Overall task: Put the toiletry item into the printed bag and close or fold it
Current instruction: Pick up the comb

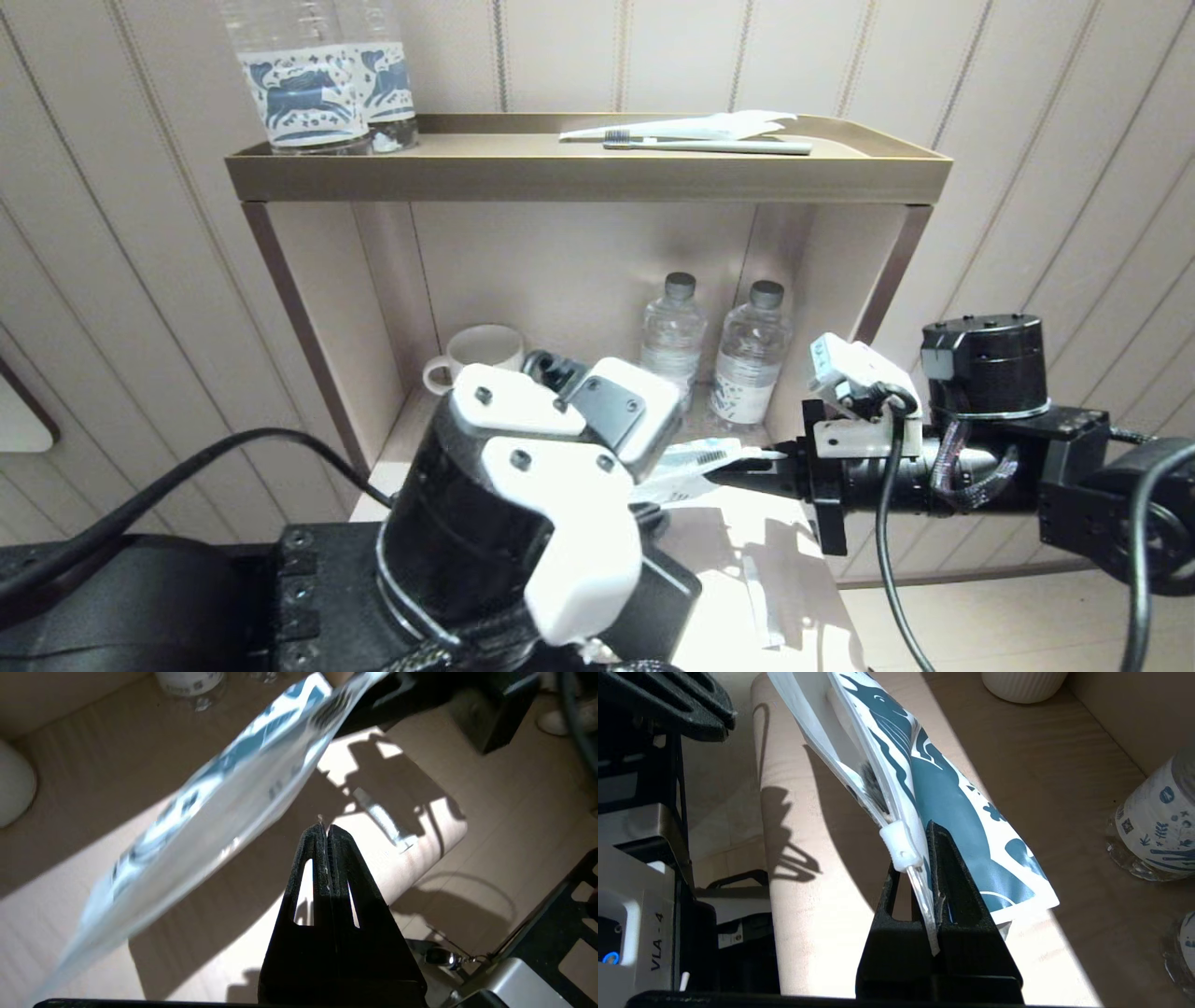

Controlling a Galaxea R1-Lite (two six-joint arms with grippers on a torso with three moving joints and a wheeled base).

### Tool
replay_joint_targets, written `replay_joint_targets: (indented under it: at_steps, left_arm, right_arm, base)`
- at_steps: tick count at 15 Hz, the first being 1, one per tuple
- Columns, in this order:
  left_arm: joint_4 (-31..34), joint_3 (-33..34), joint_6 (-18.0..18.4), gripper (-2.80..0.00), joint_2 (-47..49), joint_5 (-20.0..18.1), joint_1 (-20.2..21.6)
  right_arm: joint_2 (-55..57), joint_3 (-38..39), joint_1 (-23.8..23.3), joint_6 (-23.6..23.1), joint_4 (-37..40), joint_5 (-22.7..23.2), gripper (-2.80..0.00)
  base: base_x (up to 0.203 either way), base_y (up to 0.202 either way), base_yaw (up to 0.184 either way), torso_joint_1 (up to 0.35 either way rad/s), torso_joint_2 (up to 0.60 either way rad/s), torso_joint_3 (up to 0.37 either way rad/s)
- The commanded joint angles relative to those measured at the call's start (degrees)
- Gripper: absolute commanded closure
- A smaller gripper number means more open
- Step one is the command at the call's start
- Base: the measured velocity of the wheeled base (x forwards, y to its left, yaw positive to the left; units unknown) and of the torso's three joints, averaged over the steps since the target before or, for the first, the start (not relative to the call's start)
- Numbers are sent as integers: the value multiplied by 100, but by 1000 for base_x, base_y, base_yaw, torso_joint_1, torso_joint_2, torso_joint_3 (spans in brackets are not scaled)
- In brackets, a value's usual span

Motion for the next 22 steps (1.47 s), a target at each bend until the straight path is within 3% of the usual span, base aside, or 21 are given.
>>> replay_joint_targets:
  at_steps: [1,4,8,11,16,19,20,22]
  left_arm:
    - [-18,374,-287,0,-414,136,10]
    - [-16,852,-638,0,-994,195,256]
    - [24,1324,-669,0,-1656,152,529]
    - [-28,1771,-693,0,-1726,-82,1025]
    - [-22,1912,-1084,0,-1361,-244,1009]
    - [-13,1841,-1390,0,-997,-166,643]
    - [34,1785,-1470,-280,-932,-36,463]
    - [391,1528,-1616,-280,-688,237,250]
  right_arm:
    - [-43,-78,-6,105,-26,3,0]
    - [-43,-71,-6,108,-17,3,0]
    - [-26,-71,-23,108,0,3,0]
    - [-34,-90,-23,108,9,-6,0]
    - [-107,-418,-150,117,655,-15,0]
    - [-87,-603,-228,153,764,-261,0]
    - [-78,-654,-234,195,802,-289,0]
    - [-78,-704,-243,341,818,-296,0]
  base:
    - [0,0,0,0,0,0]
    - [0,0,0,0,0,0]
    - [0,0,0,0,0,0]
    - [0,0,0,0,0,0]
    - [0,0,0,0,0,0]
    - [0,0,0,0,0,0]
    - [0,0,0,0,0,0]
    - [0,0,0,0,0,0]
